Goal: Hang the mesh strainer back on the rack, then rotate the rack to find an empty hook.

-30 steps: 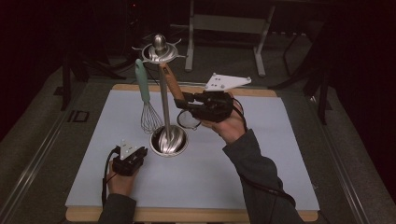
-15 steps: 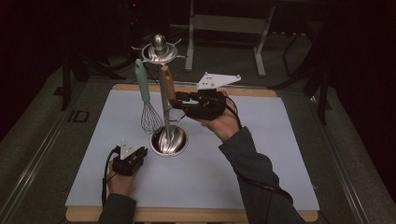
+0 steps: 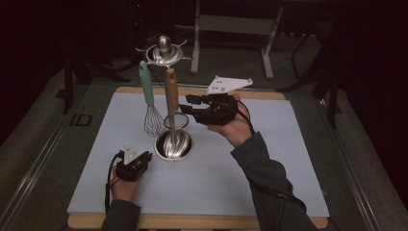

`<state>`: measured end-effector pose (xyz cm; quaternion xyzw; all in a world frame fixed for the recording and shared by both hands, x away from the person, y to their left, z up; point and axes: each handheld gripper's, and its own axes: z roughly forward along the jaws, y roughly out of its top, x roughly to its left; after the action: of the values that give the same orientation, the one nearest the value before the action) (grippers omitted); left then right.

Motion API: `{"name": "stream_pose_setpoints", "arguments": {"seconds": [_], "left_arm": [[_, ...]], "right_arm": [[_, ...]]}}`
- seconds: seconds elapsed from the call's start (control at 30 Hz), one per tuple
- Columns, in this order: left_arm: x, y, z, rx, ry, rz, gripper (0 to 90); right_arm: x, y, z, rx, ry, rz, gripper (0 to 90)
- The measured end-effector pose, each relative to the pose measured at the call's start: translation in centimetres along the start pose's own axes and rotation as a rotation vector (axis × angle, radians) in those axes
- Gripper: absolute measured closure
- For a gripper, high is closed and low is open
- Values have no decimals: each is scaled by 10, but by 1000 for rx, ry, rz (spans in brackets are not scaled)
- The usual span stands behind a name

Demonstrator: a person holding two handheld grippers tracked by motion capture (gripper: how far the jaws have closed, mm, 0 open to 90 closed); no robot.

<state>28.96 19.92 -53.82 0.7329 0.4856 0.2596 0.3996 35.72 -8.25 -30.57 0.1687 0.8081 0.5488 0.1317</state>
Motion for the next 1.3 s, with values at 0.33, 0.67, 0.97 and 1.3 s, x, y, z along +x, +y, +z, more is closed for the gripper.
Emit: {"name": "stream_pose_setpoints", "arguments": {"seconds": [0.33, 0.67, 0.97, 1.3], "left_arm": [[0, 0, 0, 1, 2, 3, 805], [0, 0, 0, 0, 4, -1, 805], [0, 0, -1, -7, 5, -4, 806], [3, 0, -5, -48, -9, -44, 832]], "right_arm": [[-6, -8, -4, 88, -67, -29, 588], [-14, -27, -8, 190, -120, -45, 568], [-22, -60, -14, 240, -164, 3, 564], [-30, -104, -29, 261, -193, 116, 565]]}}
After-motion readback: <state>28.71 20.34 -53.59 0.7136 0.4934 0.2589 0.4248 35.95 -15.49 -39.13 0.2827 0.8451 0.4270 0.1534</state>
